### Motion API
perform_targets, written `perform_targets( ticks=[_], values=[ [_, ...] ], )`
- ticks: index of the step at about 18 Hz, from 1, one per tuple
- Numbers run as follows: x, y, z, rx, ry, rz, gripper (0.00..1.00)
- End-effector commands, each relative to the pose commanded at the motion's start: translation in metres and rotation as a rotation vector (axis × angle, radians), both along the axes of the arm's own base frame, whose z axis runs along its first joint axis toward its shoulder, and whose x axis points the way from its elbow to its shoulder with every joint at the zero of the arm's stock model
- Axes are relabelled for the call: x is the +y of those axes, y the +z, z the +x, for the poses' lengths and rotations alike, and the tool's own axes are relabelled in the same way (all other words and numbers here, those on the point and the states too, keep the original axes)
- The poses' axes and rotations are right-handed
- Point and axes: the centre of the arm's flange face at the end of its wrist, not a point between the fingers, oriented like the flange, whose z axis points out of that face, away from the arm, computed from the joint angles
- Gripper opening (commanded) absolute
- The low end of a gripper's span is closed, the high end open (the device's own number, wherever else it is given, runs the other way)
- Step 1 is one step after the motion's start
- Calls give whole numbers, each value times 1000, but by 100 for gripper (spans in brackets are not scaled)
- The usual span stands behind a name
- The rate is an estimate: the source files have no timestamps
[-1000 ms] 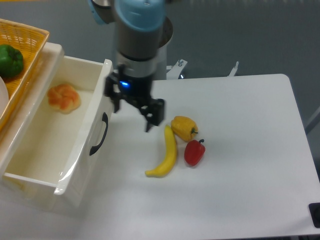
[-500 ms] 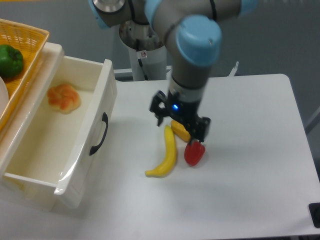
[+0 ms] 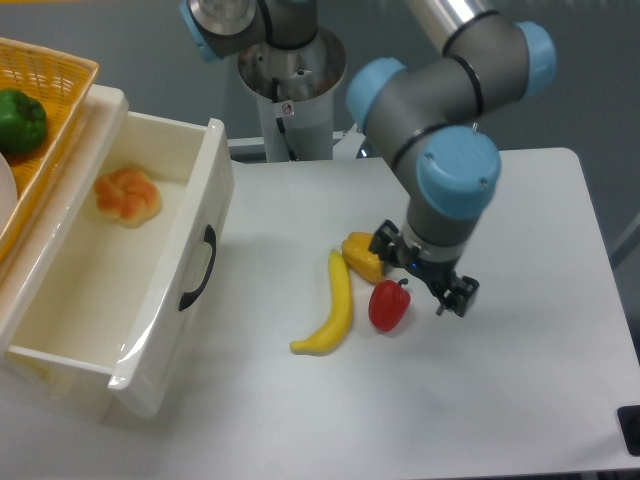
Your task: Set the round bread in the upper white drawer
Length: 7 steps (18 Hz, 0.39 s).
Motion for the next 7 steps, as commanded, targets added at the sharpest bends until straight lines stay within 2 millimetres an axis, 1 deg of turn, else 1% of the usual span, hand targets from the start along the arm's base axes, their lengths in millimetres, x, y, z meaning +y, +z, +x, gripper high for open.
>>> perform_targets(
  ticks=[3, 5, 7],
  values=[
    [-2, -13, -14, 15, -3, 10, 100],
    [0, -19, -15, 16, -6, 11, 100],
    [1, -20, -16, 18, -5, 14, 100]
  ],
)
